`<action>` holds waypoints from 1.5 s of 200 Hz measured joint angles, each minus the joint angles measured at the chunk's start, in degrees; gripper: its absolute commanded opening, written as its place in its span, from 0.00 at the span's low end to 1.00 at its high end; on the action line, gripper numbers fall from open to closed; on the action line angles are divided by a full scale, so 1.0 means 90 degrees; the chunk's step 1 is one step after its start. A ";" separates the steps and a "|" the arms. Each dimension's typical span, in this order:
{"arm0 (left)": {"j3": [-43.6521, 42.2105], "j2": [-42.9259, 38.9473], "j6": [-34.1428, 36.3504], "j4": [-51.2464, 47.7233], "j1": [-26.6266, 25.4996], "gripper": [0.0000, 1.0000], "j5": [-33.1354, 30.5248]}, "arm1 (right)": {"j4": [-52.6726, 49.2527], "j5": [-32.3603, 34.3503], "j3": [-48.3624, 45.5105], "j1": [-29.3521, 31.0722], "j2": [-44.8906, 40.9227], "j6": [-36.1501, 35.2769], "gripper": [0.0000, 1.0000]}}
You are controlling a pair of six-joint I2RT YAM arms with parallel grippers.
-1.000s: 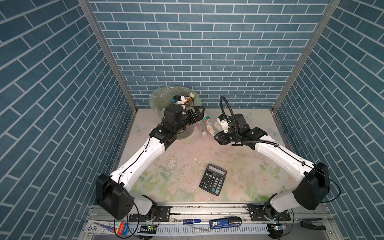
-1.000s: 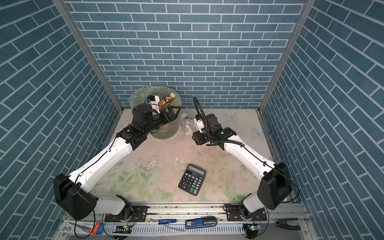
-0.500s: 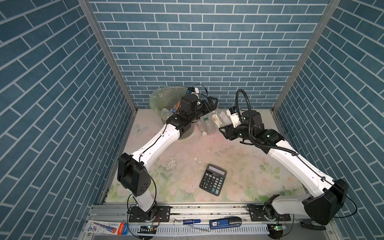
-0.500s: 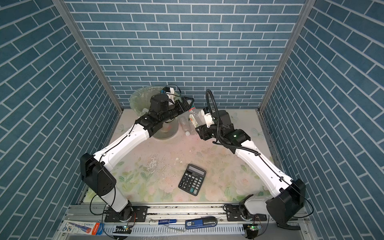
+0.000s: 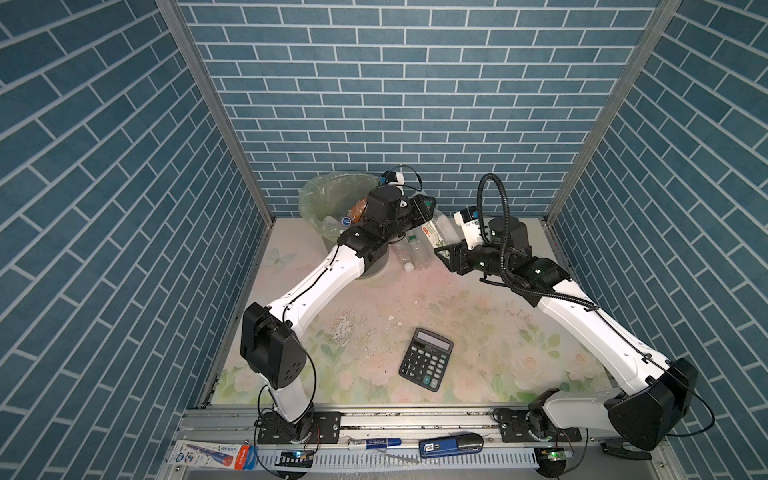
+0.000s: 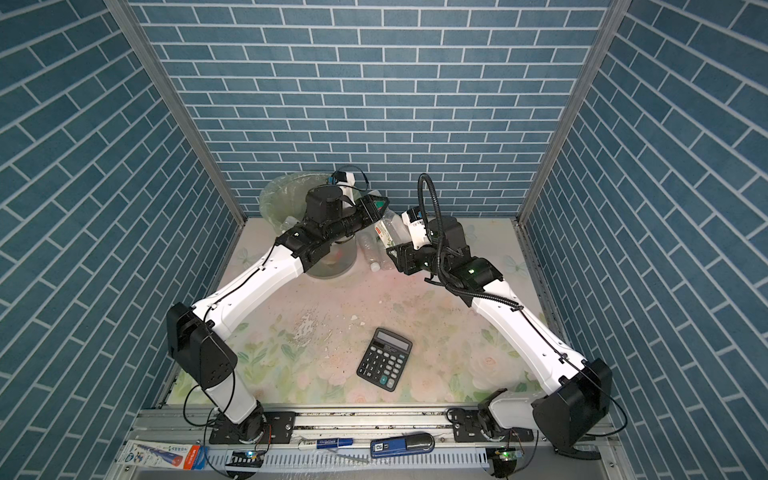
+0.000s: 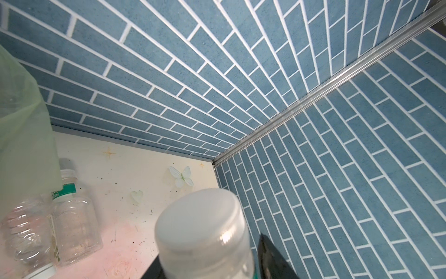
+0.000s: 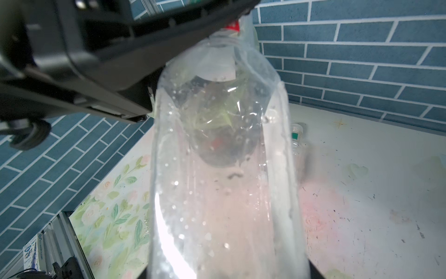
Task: Throw the plastic bottles in the bin
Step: 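Close the left gripper on the bird-label bottle's cap, then carry the bird-label bottle over the bin with the left gripper while the right withdraws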
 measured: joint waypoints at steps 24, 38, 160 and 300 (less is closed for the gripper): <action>0.0498 0.0078 0.0255 -0.0364 0.0017 0.42 0.0029 | 0.0165 -0.0087 -0.0032 -0.0005 -0.0010 0.0090 0.82; 0.0838 0.0097 0.0532 -0.0614 0.0053 0.40 0.0051 | 0.0214 -0.0114 -0.0080 -0.0005 -0.0049 0.0148 0.95; 0.3905 -0.0066 0.4000 -0.2560 0.1248 0.39 -0.1812 | 0.0741 -0.0143 -0.0301 -0.0005 -0.0352 0.0461 0.99; 0.4131 0.0699 0.7502 -0.0862 0.1248 0.38 -0.2934 | 0.0838 -0.0211 -0.0289 -0.0005 0.0226 0.0559 0.99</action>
